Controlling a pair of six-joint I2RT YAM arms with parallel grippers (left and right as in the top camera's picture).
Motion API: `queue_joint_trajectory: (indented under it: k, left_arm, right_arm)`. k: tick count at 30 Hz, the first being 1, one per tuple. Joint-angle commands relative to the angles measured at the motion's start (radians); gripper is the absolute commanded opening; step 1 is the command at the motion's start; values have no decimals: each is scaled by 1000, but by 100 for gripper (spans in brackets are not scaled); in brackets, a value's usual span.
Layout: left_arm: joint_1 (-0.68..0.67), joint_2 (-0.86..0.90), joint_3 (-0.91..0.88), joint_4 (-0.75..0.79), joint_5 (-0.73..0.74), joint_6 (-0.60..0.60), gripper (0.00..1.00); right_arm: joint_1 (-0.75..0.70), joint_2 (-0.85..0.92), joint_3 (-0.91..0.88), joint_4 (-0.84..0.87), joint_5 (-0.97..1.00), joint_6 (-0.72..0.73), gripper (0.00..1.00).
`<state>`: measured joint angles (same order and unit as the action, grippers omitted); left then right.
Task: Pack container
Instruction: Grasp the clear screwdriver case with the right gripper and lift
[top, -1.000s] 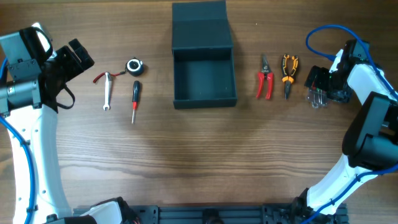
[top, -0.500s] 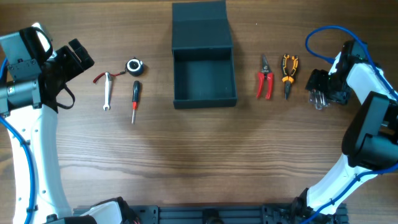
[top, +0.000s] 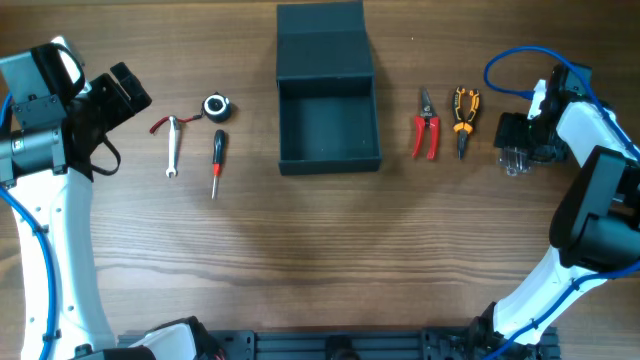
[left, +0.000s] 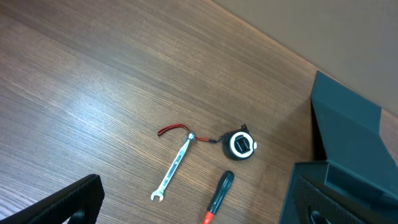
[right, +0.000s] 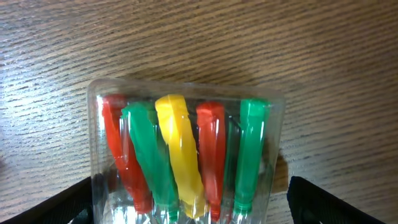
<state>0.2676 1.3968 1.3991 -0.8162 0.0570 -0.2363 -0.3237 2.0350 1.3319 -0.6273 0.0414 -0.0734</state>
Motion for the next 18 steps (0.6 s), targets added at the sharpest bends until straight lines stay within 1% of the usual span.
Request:
queue_joint_trajectory:
  k: [1,6,8,13,14,16,18]
  left_arm:
    - [6,4,23,-2,-6,23,100]
    - [6,4,23,-2,-6,23,100]
    - [6,4,23,-2,-6,23,100]
    - [6,4,23,-2,-6,23,100]
    - [6,4,23,-2,-6,23,100]
    - [6,4,23,-2,-6,23,100]
    - [6,4,23,-2,-6,23,100]
  right_arm:
    - [0,49,-16,-9,-18,58,95]
    - [0,49,-16,-39,-43,214,94]
    - [1,49,-16,-41,-42,230,93]
    - [1,49,-16,-39,-42,233,80]
    - [1,49,-16,-39,-42,233,79]
    - [1,49,-16,-39,-42,233,72]
    - [1,49,-16,-39,-42,233,69]
